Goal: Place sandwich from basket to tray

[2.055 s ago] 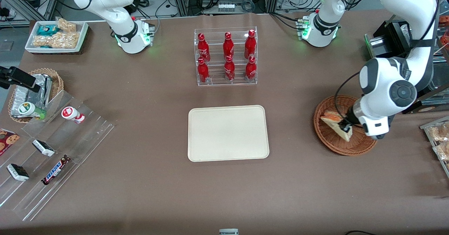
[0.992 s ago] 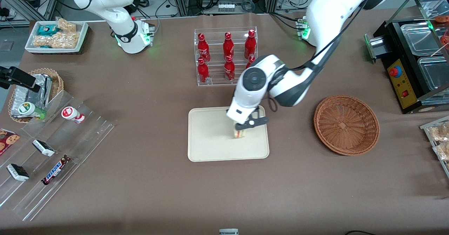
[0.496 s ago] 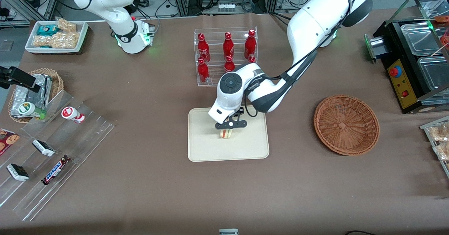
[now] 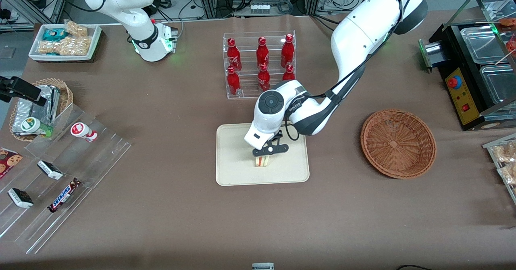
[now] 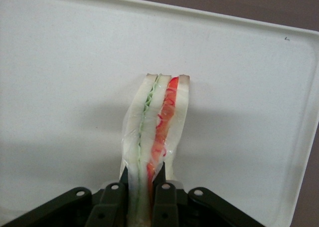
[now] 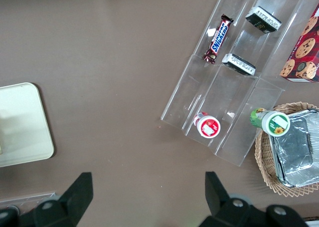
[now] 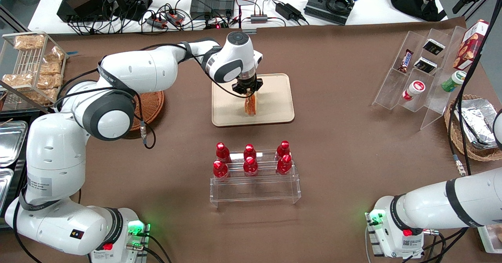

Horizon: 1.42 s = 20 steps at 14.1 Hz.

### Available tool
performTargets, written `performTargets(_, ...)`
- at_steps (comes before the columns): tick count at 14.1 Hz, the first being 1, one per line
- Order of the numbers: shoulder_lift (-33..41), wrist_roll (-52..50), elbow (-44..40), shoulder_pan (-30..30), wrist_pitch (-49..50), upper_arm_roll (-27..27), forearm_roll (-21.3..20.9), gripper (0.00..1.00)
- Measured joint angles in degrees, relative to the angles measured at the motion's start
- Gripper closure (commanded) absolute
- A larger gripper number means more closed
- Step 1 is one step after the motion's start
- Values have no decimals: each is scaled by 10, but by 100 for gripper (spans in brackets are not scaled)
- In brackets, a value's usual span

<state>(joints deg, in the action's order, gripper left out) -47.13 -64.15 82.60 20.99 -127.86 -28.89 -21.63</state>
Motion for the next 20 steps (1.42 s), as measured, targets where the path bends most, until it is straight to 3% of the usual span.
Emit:
performTargets(5,18,-7,-22,0,8,0,-1,0)
performTargets(9,110,11,-32,-15,124,0,9,0)
performTargets(12,187,78,-21,-67,223,1,59,0)
performTargets(17,269,200,70,-186,230,2,109,0)
performTargets(20,314,224,118,-217,230,2,113,0)
